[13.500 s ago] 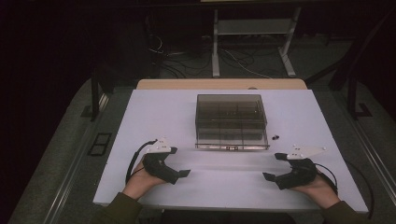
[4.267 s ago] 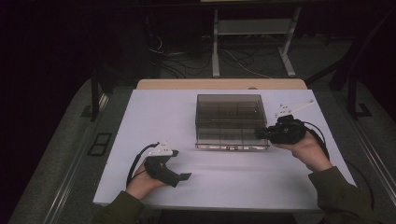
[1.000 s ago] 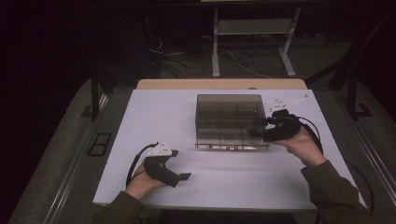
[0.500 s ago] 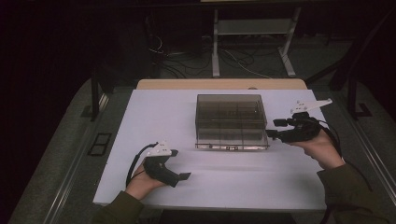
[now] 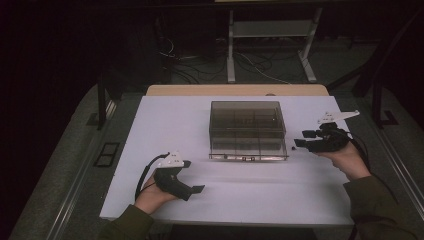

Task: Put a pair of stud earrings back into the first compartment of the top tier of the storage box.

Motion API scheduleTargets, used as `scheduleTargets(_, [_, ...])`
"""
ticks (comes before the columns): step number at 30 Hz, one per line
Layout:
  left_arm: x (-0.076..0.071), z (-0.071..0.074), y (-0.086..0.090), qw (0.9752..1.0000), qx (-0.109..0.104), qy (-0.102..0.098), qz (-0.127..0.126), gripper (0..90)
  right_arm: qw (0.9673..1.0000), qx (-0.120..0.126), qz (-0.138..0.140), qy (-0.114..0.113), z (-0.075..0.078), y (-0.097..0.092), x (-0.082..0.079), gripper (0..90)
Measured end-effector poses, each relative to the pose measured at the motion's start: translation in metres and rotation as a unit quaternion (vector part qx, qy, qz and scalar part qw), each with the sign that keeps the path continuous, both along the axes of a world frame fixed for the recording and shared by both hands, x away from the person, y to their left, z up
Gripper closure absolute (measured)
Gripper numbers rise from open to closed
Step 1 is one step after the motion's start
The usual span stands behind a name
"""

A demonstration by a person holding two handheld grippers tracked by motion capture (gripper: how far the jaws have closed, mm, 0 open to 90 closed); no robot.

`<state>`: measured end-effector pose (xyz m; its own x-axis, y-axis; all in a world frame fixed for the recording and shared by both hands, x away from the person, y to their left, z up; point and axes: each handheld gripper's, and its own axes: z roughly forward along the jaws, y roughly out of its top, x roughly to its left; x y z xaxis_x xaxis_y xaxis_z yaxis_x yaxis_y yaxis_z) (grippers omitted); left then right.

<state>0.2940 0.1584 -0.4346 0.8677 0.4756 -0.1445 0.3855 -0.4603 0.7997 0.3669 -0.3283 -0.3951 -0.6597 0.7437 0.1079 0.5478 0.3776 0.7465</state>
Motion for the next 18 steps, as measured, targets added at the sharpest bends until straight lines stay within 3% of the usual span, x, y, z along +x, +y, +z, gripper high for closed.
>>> scheduleTargets(7, [0.000,0.000,-0.001,1.0000,0.000,0.002,0.000,0.0,0.9997,-0.022,0.001,0.002,-0.014,-0.002,0.008,58.1])
scheduleTargets(18, [0.000,0.000,-0.001,1.0000,0.000,0.002,0.000,0.0,0.9987,-0.046,0.008,0.022,-0.034,0.004,0.017,63.8])
